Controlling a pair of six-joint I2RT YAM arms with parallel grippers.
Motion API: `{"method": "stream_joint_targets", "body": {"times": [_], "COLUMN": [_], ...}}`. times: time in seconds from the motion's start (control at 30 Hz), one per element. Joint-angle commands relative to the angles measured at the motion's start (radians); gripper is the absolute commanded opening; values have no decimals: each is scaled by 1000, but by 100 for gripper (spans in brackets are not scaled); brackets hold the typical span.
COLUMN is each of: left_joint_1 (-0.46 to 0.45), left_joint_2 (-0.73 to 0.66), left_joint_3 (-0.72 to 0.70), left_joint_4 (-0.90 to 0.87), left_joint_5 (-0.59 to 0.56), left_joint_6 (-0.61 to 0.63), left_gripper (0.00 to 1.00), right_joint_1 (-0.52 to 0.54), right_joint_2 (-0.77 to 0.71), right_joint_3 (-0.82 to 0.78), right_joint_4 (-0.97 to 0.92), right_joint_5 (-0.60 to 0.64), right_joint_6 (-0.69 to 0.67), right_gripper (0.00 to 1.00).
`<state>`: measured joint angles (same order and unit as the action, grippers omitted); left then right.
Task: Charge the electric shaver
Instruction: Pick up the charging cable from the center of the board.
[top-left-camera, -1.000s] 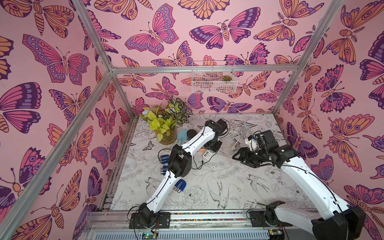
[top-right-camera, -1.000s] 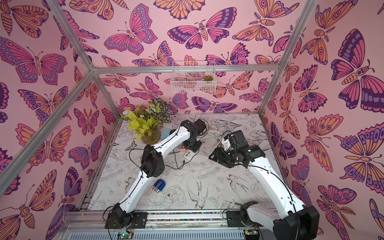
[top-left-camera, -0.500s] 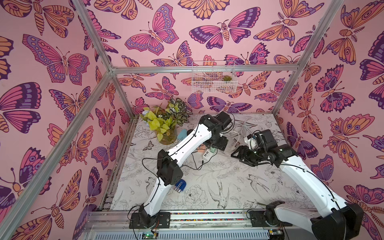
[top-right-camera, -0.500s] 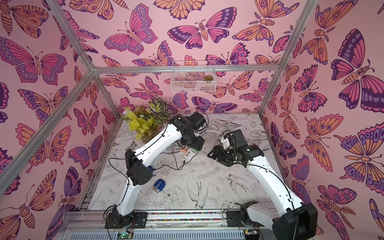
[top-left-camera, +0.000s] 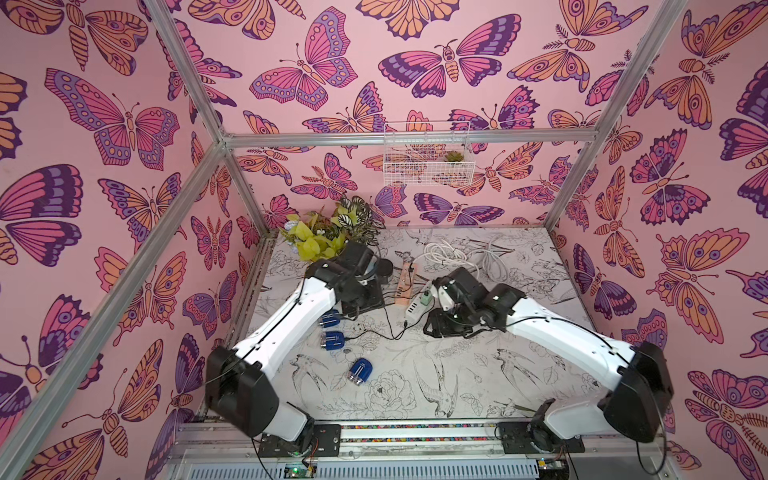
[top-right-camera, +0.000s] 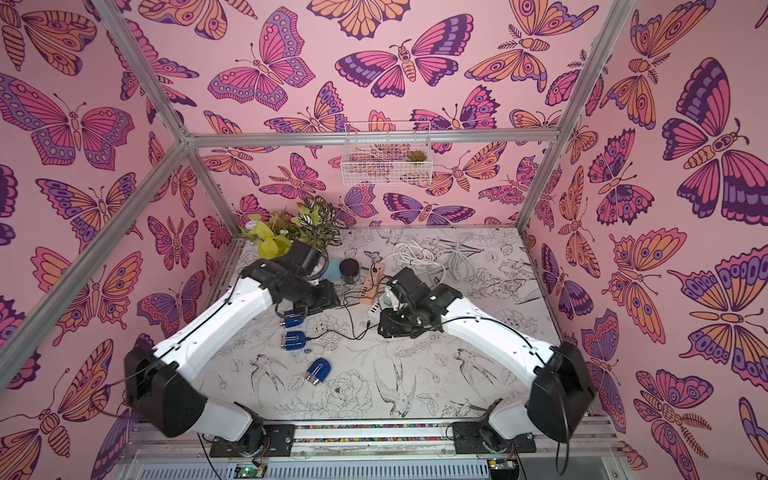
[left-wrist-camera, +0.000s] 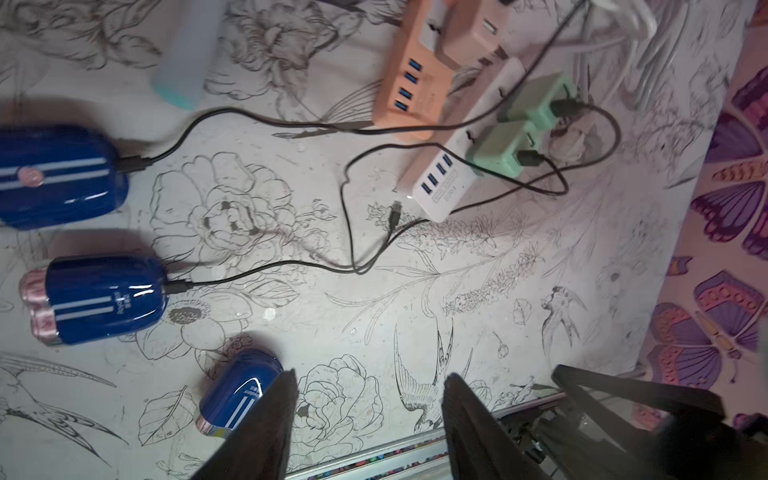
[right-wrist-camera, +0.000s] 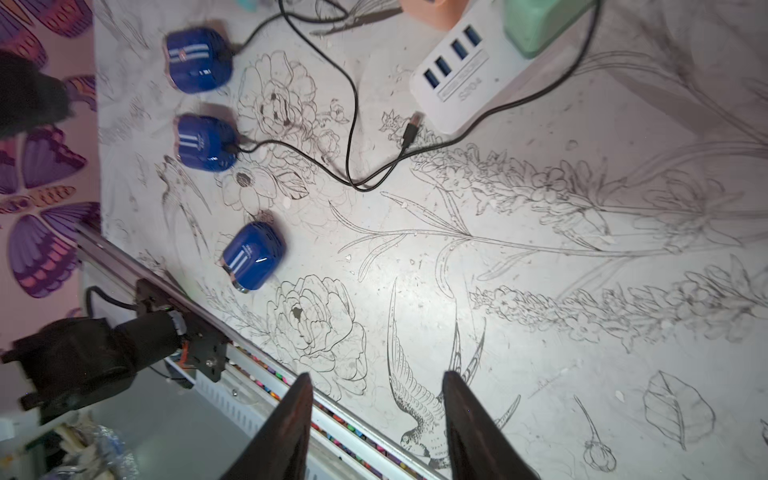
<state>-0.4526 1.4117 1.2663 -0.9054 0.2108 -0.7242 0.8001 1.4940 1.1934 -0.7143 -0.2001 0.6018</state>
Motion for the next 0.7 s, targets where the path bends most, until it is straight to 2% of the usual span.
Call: {"method": "stream_joint_targets", "body": {"times": [0.0, 0.17, 0.3, 0.67], "left_joint_1": [62, 110, 114, 115], "left_joint_2": [-92, -254, -336, -432], "left_joint_3": [-164, -303, -351, -375], "left_joint_4": [161, 185, 178, 105], "left_joint_5": [103, 105, 113, 117], "left_joint_6": [-145, -202, -226, -206], "left_gripper": [55, 54, 53, 52], "right_joint_1": [67, 122, 124, 147], "right_joint_2": [131, 356, 463, 590], "right_joint_3": [83, 255, 306, 384], "right_joint_4": [55, 19, 36, 87], "right_joint_5": [102, 195, 224, 241], "right_joint_6": [-42, -54, -40, -17], "right_gripper": [48, 41, 38, 37]}}
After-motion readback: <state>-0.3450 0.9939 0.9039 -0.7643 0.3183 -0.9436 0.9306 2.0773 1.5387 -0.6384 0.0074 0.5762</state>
